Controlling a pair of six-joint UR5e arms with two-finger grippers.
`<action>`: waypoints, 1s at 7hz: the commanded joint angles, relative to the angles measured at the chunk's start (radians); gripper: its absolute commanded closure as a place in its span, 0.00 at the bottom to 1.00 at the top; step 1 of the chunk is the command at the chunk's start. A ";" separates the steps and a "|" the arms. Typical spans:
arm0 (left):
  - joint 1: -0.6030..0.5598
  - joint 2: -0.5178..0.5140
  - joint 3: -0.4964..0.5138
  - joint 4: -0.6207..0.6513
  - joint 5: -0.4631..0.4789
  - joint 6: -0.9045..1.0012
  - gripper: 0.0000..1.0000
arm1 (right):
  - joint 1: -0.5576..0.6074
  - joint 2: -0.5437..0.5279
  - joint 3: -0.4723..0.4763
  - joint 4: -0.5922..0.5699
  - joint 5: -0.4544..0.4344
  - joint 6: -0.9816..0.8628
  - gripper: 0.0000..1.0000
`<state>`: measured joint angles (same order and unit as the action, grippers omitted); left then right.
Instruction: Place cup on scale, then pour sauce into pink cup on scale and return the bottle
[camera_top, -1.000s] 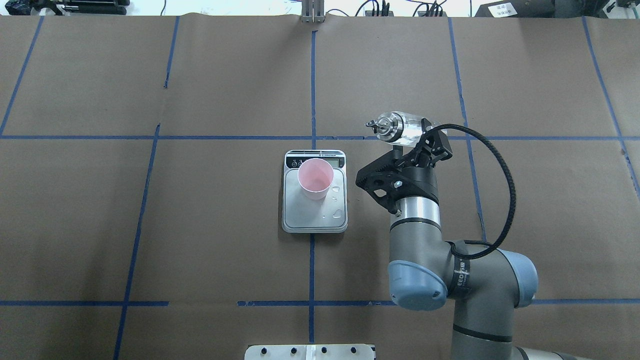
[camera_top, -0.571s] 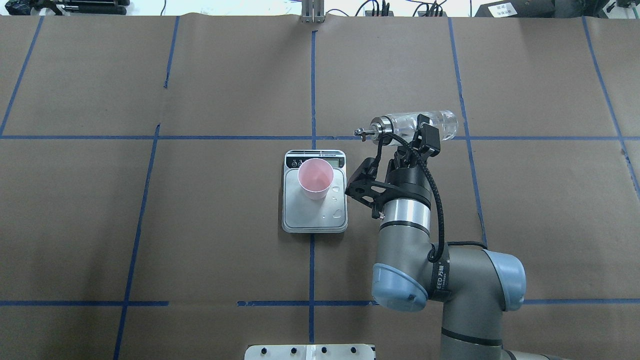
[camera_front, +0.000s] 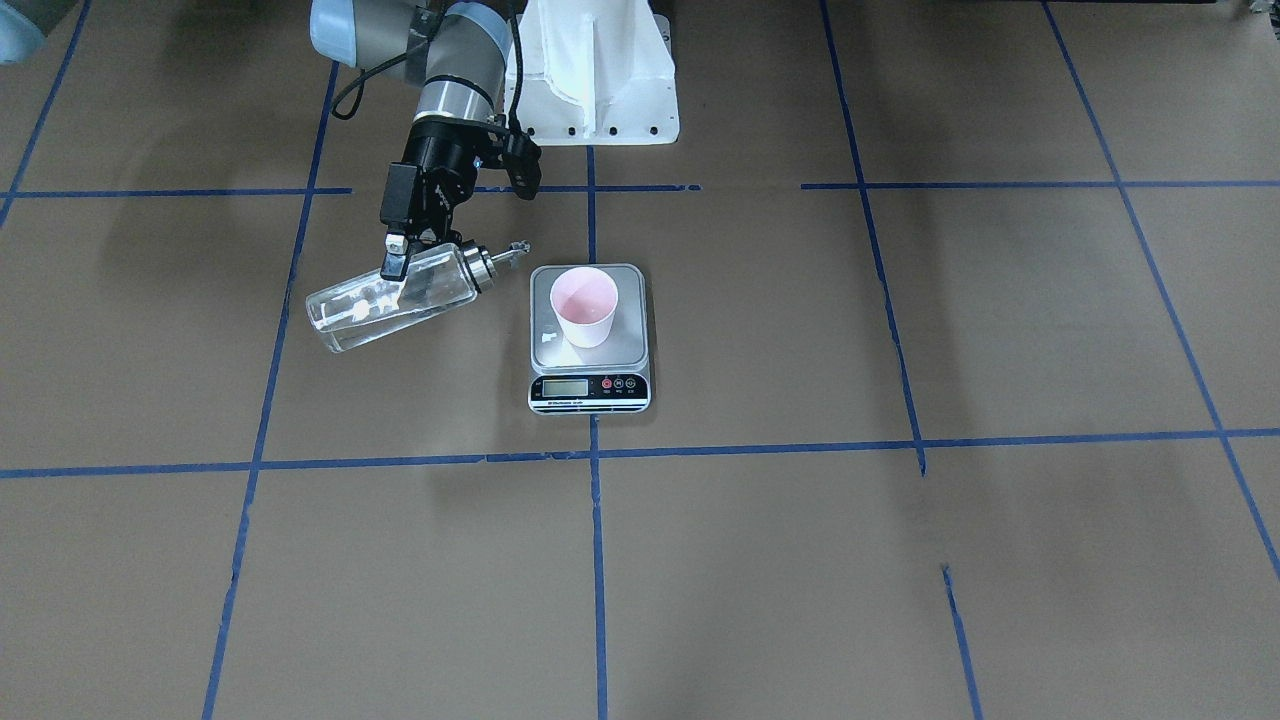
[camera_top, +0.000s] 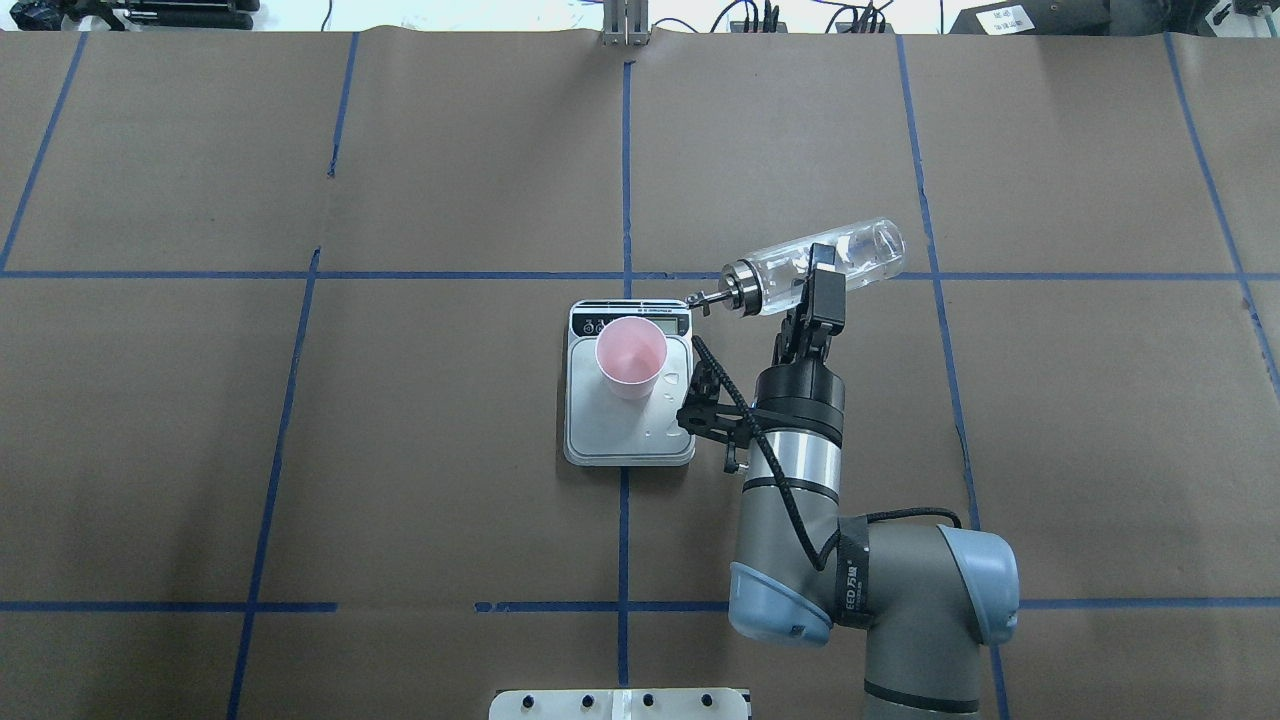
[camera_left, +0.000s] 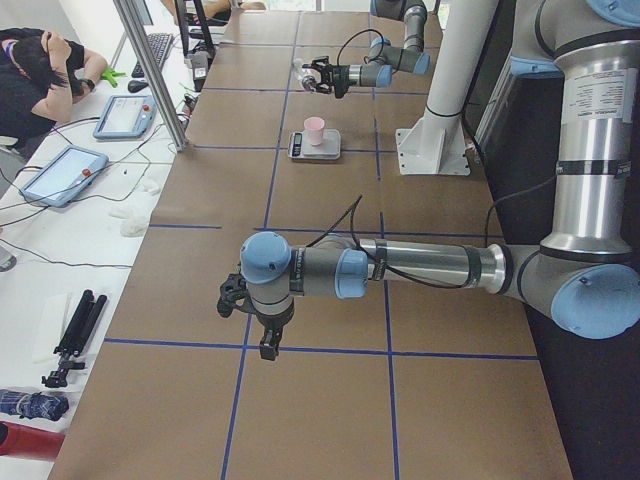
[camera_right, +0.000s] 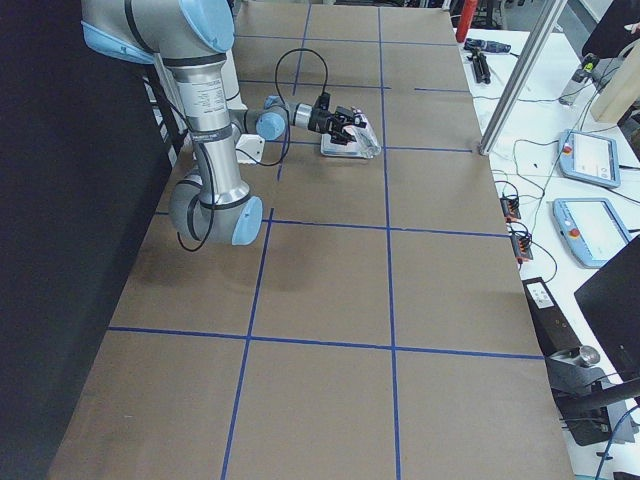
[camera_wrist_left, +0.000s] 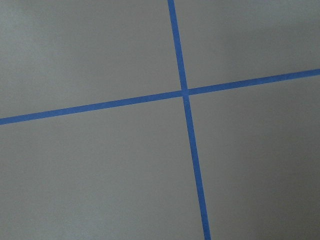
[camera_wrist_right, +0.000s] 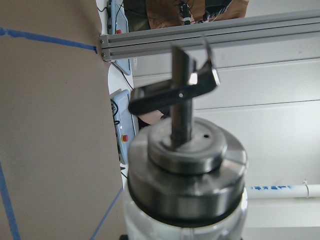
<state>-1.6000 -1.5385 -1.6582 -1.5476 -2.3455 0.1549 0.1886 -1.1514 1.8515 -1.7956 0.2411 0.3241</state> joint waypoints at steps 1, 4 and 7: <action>0.000 0.000 0.000 0.001 0.000 0.000 0.00 | -0.011 0.015 -0.038 0.001 -0.051 -0.054 1.00; 0.000 -0.002 0.000 0.001 0.000 0.000 0.00 | -0.011 0.010 -0.040 0.001 -0.100 -0.153 1.00; 0.000 -0.002 0.000 0.003 0.000 0.000 0.00 | -0.015 0.007 -0.040 0.001 -0.117 -0.160 1.00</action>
<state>-1.5999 -1.5401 -1.6582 -1.5449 -2.3455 0.1550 0.1751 -1.1436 1.8117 -1.7948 0.1304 0.1677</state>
